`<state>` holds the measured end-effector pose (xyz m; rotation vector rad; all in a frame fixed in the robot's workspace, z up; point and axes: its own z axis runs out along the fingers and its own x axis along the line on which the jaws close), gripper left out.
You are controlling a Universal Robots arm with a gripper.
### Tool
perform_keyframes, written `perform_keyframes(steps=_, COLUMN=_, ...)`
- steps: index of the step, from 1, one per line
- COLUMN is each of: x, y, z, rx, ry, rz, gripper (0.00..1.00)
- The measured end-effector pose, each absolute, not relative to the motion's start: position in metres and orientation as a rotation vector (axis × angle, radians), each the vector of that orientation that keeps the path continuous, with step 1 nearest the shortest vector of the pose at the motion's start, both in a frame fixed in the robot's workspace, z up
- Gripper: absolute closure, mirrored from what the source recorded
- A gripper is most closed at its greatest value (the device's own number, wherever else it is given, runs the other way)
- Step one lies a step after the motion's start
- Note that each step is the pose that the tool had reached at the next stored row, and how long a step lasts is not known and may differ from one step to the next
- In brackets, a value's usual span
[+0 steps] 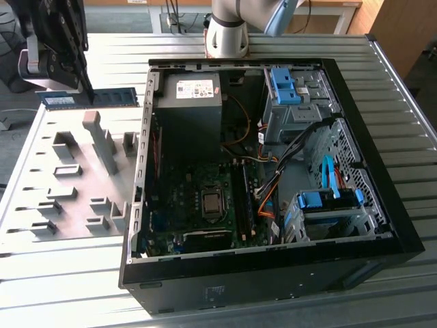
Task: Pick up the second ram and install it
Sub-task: 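Pick up the second ram and move it above second insertion slot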
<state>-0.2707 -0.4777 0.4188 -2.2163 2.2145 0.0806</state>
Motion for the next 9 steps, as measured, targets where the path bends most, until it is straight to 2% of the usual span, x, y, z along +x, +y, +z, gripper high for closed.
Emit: perform_keyframes(steps=9, x=-0.259, y=-0.478, z=0.419, rx=-2.216, ry=2.215, rz=0.081, gripper=0.86)
